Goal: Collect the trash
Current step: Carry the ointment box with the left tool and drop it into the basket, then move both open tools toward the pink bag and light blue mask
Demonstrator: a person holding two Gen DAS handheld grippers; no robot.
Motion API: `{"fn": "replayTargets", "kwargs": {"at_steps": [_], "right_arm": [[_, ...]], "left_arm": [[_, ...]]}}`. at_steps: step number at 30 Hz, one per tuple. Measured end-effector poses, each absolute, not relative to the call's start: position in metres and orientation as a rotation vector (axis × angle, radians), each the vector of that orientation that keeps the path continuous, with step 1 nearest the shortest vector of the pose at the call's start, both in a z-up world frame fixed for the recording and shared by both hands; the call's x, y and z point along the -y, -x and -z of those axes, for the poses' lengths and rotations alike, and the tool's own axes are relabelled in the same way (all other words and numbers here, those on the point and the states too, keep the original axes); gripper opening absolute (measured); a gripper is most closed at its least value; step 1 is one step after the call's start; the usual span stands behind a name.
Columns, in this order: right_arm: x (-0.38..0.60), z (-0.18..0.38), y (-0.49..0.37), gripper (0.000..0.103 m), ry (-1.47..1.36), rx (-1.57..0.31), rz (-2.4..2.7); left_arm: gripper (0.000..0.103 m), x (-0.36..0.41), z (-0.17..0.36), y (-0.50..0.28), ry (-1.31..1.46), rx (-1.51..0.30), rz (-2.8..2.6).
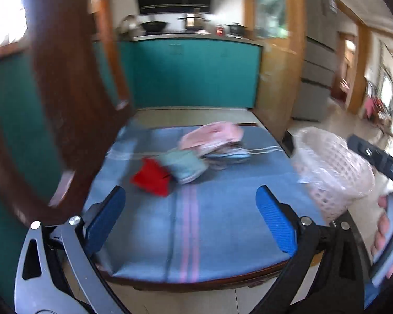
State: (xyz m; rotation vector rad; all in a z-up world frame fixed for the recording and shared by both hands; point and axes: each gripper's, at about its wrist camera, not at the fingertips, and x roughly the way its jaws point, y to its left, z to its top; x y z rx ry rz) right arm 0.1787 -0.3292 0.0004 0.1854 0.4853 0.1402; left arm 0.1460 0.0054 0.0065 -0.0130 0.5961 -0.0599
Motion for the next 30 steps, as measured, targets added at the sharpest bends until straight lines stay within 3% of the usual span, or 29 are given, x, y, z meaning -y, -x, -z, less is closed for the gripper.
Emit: {"fn": "replayTargets", "kwargs": {"at_steps": [8,30], "right_arm": [[0.269,0.006,-0.168,0.099,-0.055,-0.525,-0.24],[0.262,0.016,-0.174,0.099,-0.053,-0.556,-0.246]], "left_arm": [[0.099,-0.018,0.026,-0.151,-0.019,-0.652,0.057],[0.099,-0.016,0.021,-0.149,0.001,-0.643,0.077]]}}
